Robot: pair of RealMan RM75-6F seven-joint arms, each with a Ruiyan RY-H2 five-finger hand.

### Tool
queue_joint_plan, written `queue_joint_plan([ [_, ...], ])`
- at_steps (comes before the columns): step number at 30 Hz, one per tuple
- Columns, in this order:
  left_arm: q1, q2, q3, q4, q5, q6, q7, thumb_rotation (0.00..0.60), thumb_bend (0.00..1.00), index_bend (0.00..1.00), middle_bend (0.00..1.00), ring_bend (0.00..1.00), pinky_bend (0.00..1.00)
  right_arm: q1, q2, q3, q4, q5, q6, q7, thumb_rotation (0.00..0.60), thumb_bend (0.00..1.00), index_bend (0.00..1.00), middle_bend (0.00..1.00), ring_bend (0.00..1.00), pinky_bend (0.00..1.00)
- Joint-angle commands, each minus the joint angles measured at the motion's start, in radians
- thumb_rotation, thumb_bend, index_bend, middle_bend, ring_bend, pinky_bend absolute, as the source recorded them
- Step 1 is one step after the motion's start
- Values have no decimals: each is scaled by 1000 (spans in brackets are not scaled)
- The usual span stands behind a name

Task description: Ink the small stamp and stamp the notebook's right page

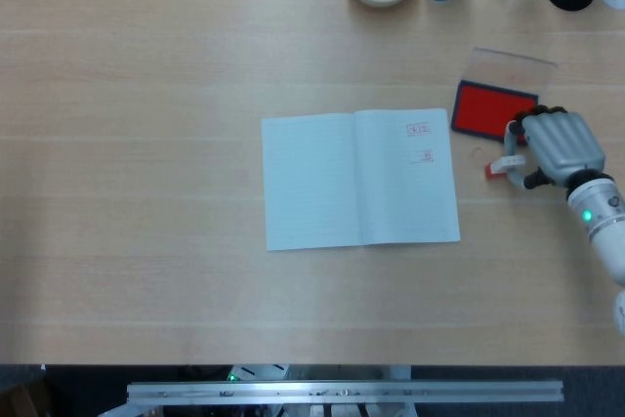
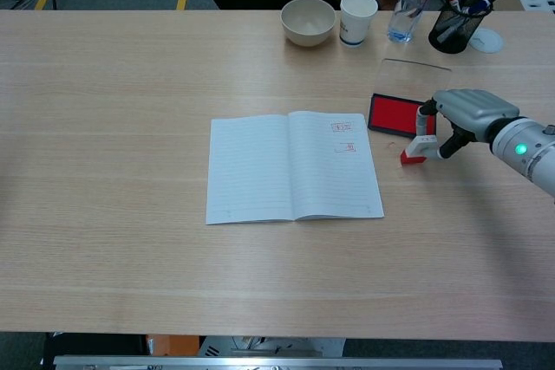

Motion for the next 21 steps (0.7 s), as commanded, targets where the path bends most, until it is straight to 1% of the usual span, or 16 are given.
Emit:
queue_joint_plan([
  [1, 0, 0, 0, 0, 0, 0, 1, 600, 260, 130, 127, 111, 83, -1, 0, 2, 1, 0, 0, 0, 600, 285, 548, 346, 215, 246],
  [21, 0, -3, 3, 6, 1, -1, 0, 600, 260, 130, 126, 111, 83, -15, -15, -1, 16, -46, 13, -14, 600, 286, 543, 344, 213, 246],
])
